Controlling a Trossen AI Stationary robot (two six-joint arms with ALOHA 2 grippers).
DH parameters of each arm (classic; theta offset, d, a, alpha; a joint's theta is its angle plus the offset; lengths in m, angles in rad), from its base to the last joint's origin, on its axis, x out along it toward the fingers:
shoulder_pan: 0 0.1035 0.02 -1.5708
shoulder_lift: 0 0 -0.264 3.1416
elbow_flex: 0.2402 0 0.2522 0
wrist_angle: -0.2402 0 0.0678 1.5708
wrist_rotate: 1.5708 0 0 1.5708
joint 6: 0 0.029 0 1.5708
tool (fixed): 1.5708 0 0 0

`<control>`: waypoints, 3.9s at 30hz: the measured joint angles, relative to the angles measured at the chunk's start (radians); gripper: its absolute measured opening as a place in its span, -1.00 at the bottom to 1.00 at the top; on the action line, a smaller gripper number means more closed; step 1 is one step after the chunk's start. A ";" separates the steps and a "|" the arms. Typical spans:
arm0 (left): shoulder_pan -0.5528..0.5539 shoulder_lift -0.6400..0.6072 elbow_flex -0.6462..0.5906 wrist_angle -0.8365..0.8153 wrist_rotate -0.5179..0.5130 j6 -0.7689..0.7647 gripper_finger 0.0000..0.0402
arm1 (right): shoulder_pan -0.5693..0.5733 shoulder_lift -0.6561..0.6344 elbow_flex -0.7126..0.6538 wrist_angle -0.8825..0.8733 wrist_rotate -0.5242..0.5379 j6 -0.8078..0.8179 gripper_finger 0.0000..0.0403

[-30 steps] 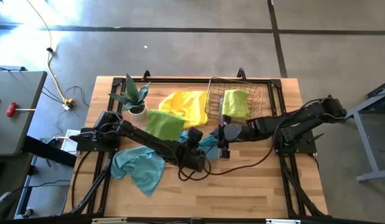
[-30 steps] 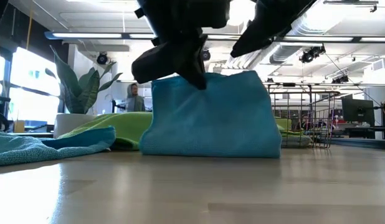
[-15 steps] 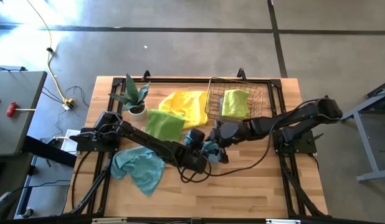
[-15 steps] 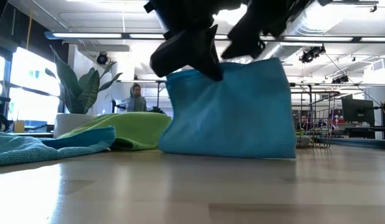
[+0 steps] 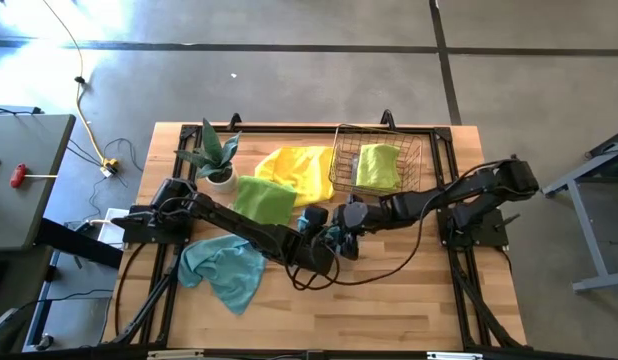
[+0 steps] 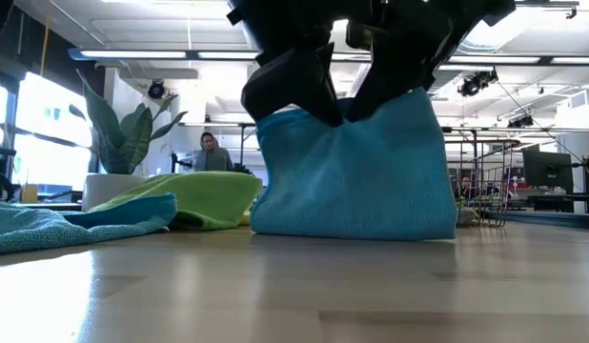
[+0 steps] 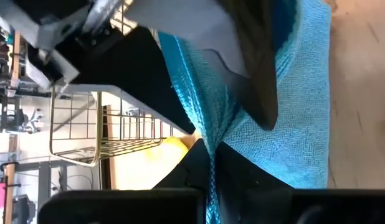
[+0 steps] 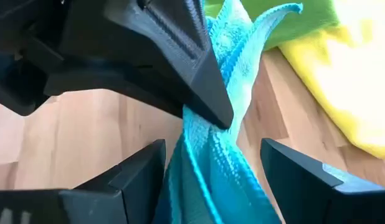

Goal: Fold microfiber towels
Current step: Put the right blue microfiber towel into the wire basket

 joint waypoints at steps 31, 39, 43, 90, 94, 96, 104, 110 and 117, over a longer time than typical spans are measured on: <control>0.021 0.000 0.000 0.025 0.045 -0.052 -0.96 | 0.001 -0.003 0.000 -0.127 0.042 0.042 -0.98; 0.025 0.000 0.010 0.059 -0.071 0.087 -0.79 | -0.025 -0.018 0.068 -0.294 0.040 -0.005 -0.99; 0.045 0.000 0.056 0.091 -0.145 0.209 -0.73 | -0.040 -0.019 0.184 -0.497 0.083 -0.067 -1.00; 0.057 0.000 0.093 0.027 -0.365 0.028 -0.75 | -0.810 0.109 0.284 -0.650 0.051 -0.334 -1.00; 0.058 0.000 0.093 0.000 -0.366 -0.003 -0.75 | -0.824 0.106 0.284 -0.669 0.058 -0.294 -1.00; 0.058 0.000 0.093 -0.015 -0.367 -0.018 -0.75 | -0.833 0.106 0.284 -0.689 0.059 -0.271 -1.00; 0.058 0.000 0.093 -0.020 -0.367 -0.027 -0.75 | -0.830 0.106 0.284 -0.682 0.061 -0.325 -0.80; 0.058 0.000 0.093 -0.027 -0.367 -0.029 -0.75 | -0.829 0.100 0.312 -0.707 0.088 -0.366 -0.28; 0.060 0.000 0.092 -0.102 -0.337 -0.096 -0.75 | -0.805 0.006 0.411 -0.736 0.057 -0.426 -0.11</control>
